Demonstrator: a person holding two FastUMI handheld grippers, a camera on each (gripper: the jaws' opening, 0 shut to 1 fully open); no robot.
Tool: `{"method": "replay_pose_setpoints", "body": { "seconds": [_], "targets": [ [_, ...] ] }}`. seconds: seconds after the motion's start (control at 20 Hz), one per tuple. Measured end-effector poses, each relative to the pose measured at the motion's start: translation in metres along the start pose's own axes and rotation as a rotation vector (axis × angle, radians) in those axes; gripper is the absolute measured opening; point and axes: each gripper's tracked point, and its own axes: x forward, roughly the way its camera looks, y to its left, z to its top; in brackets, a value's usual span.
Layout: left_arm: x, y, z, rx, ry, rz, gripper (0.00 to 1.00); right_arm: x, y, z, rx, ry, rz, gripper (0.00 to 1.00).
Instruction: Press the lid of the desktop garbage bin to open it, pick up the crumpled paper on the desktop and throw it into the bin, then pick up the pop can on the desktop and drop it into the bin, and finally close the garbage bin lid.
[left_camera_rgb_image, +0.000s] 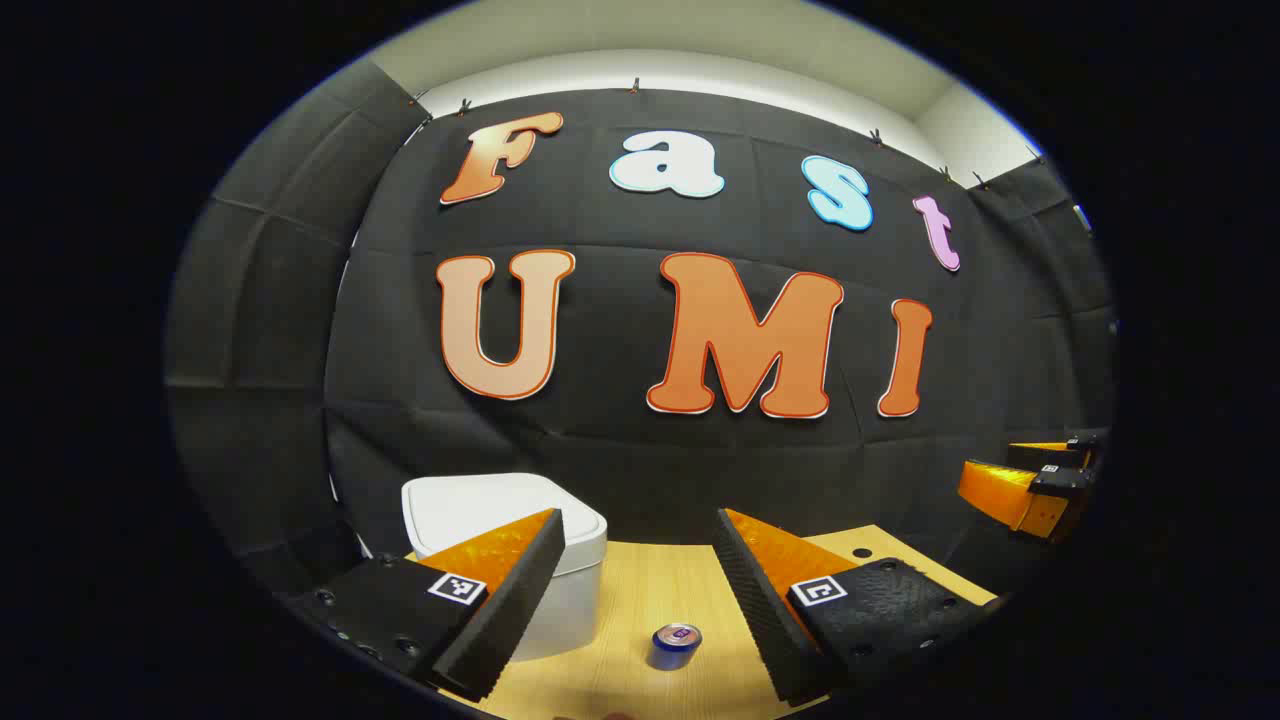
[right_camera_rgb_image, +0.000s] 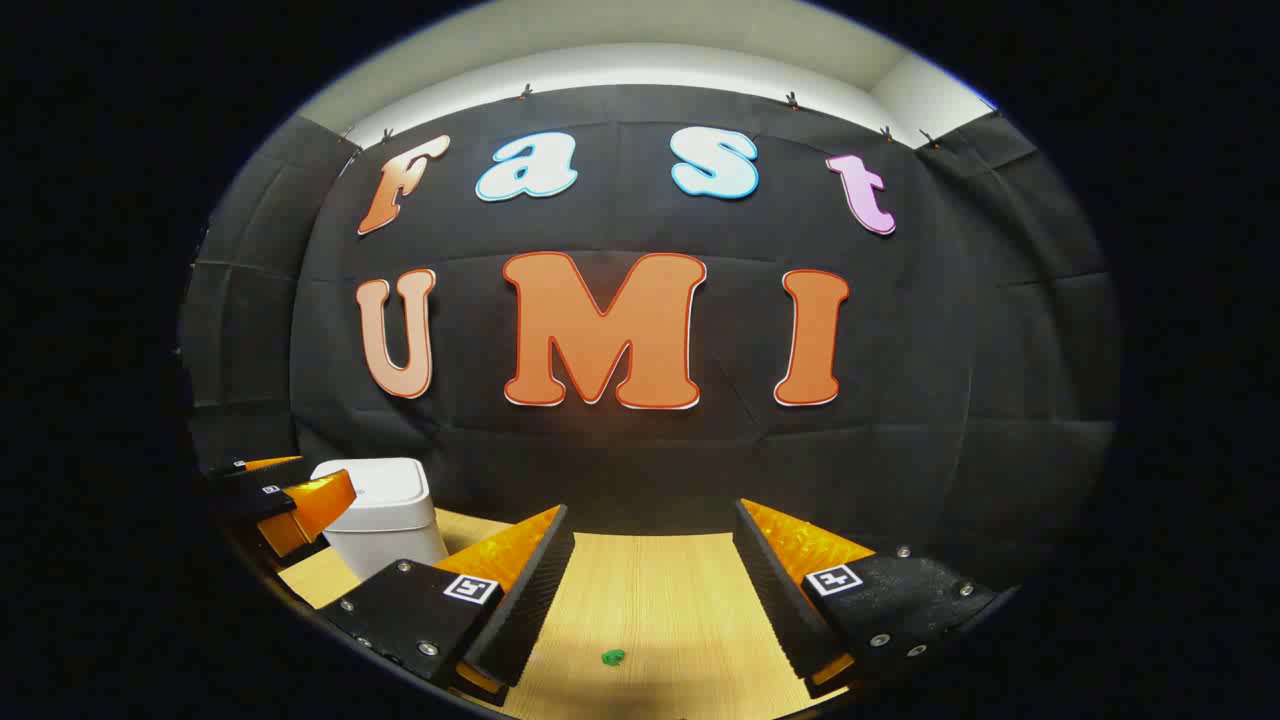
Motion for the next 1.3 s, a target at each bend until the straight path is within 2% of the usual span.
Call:
{"method": "replay_pose_setpoints", "body": {
  "seconds": [0.35,0.8,1.3],
  "targets": [
    [-0.005,-0.01,0.0,0.007,0.006,0.001,0.94,-0.005,-0.002,-0.009,0.001,0.03,0.017,0.96],
    [-0.01,-0.005,0.001,0.024,0.01,0.026,0.94,-0.013,-0.014,-0.009,0.005,0.024,-0.015,0.95],
    [-0.018,-0.004,0.006,0.03,-0.002,0.03,0.94,-0.018,-0.012,-0.003,0.021,0.004,-0.011,0.96]
  ]
}}
